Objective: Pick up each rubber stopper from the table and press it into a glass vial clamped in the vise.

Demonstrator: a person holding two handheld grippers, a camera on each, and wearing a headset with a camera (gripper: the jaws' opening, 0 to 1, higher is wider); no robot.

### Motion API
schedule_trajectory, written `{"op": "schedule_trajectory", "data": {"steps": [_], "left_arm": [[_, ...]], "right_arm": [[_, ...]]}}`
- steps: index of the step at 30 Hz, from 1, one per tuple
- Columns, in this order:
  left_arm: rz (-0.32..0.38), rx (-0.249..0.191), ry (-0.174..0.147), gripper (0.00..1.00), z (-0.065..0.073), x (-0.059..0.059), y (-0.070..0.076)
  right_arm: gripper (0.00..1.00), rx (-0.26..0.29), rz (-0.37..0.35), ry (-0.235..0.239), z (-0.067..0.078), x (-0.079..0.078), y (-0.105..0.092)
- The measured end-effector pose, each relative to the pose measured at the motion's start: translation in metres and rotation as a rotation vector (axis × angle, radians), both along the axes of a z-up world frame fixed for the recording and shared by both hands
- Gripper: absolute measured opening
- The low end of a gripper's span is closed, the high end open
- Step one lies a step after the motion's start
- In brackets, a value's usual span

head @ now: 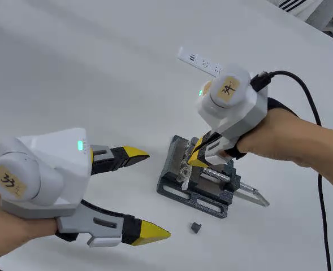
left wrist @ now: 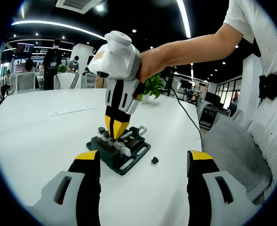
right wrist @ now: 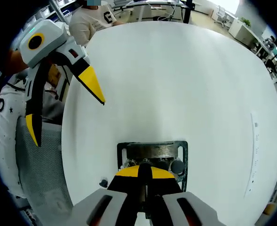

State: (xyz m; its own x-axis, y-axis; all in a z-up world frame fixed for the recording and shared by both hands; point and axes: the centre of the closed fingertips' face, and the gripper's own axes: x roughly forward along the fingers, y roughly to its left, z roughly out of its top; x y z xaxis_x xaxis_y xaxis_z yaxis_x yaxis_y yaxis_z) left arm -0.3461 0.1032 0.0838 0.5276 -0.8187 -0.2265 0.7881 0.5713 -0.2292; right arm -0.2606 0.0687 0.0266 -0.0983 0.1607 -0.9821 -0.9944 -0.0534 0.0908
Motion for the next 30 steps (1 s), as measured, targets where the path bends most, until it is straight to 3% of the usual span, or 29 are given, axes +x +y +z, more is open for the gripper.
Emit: {"op": "schedule_trajectory", "data": {"steps": [19, 30], "left_arm": [[0.000, -0.007, -0.006, 0.73, 0.003, 0.000, -0.004], [-0.011, -0.001, -0.020, 0.73, 0.012, -0.003, -0.007]], "right_arm": [[0.00, -0.017, 0.030, -0.026, -0.004, 0.002, 0.001], [0.00, -0.013, -0.001, -0.023, -0.004, 0.002, 0.002]]}}
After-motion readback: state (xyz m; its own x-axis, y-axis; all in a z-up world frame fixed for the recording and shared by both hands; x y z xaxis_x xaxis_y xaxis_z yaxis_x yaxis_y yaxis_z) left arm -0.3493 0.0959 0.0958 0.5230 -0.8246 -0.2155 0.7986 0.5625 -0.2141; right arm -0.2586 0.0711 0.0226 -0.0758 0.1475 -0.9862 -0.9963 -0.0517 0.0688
